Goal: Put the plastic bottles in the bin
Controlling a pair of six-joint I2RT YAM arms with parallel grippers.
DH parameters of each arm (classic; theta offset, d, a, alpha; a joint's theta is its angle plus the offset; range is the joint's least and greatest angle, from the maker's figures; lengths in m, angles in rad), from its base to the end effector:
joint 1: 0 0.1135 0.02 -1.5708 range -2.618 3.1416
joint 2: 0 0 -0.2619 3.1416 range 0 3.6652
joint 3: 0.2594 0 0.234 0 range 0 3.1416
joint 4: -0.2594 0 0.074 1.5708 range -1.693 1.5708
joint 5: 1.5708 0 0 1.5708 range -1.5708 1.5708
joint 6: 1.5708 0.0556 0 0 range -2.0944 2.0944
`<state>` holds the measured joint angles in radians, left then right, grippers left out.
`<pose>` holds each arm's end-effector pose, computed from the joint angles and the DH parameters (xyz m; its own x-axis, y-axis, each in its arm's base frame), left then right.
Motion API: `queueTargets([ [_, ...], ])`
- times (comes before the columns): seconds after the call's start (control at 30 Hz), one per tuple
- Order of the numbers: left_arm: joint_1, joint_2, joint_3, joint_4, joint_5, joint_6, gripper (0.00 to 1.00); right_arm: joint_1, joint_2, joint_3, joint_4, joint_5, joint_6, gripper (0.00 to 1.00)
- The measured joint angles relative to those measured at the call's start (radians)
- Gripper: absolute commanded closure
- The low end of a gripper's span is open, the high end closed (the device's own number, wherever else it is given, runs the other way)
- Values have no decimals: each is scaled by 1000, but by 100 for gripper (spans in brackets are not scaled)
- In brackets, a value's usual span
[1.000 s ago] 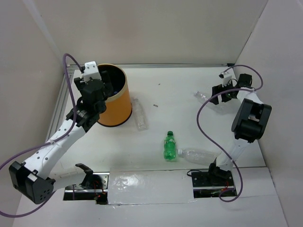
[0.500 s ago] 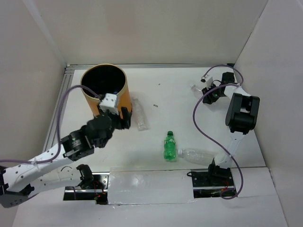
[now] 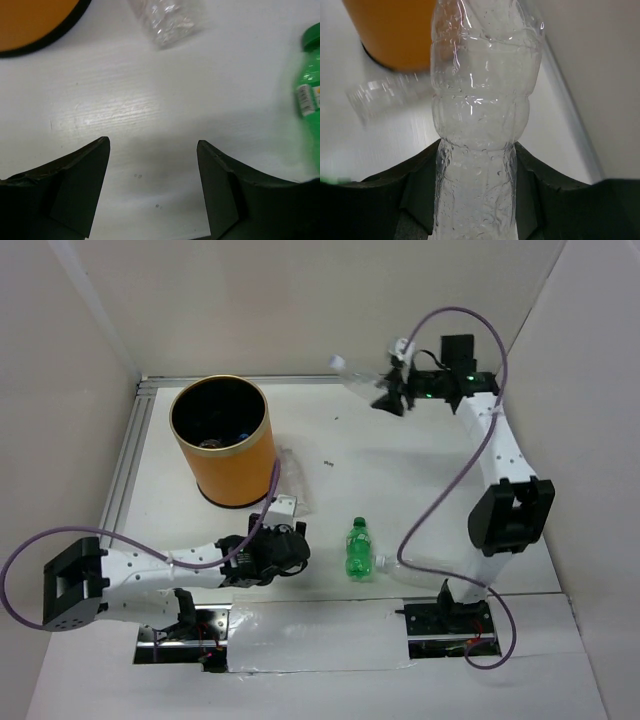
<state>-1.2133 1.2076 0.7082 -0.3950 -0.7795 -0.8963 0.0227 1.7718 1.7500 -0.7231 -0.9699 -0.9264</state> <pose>0.1155 -0.1974 0.2141 -0.5706 -0.0601 -0.8191 0.1068 0.9834 -0.1466 0.3761 0.0544 0.3537 0.0878 -0.4501 -0.8886 -0.9137 0.3190 -0.2518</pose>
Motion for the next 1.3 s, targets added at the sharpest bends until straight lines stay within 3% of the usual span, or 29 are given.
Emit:
queueTargets([
  [0.1,-6,37,-39,-9,-2,-60,18,227,-76,43,205,-57,162,75],
  [0.17,-18,52,-61,-13,-1,-93,18,385,-39,152,298,-63,253,78],
  [0.27,-43,60,-74,-19,0,-131,18,505,66,302,402,-44,359,78],
  [0.4,-80,60,-74,-20,-2,-163,18,610,279,533,492,10,498,66],
  [0.43,-89,60,-75,-21,-2,-169,16,623,329,570,509,22,530,58],
  [0.5,-100,60,-74,-24,-8,-183,16,639,411,601,559,40,612,53],
  [0.57,-108,60,-74,-26,-19,-189,15,643,475,601,603,50,692,34],
  [0.67,-112,60,-72,-33,-39,-206,14,649,550,606,627,80,776,13],
  [0.7,-112,60,-69,-38,-50,-209,11,649,563,606,625,90,790,0],
  [0.83,-113,93,-9,-67,-105,-215,1,651,565,618,623,137,828,0],
  [1.0,-112,220,148,-107,-196,-248,1,620,473,616,601,204,874,0],
  [1.03,-111,256,189,-116,-212,-263,1,597,438,603,595,213,875,4],
  [1.1,-97,352,299,-187,-235,-301,1,537,352,555,568,225,868,51],
  [1.13,-88,405,365,-238,-242,-338,1,484,299,520,556,226,864,68],
  [1.17,-71,475,454,-310,-247,-385,1,432,251,485,540,229,861,77],
  [1.2,-53,537,534,-373,-251,-437,1,367,201,446,521,233,863,79],
  [1.3,16,703,744,-570,-258,-591,1,154,77,307,472,227,850,63],
])
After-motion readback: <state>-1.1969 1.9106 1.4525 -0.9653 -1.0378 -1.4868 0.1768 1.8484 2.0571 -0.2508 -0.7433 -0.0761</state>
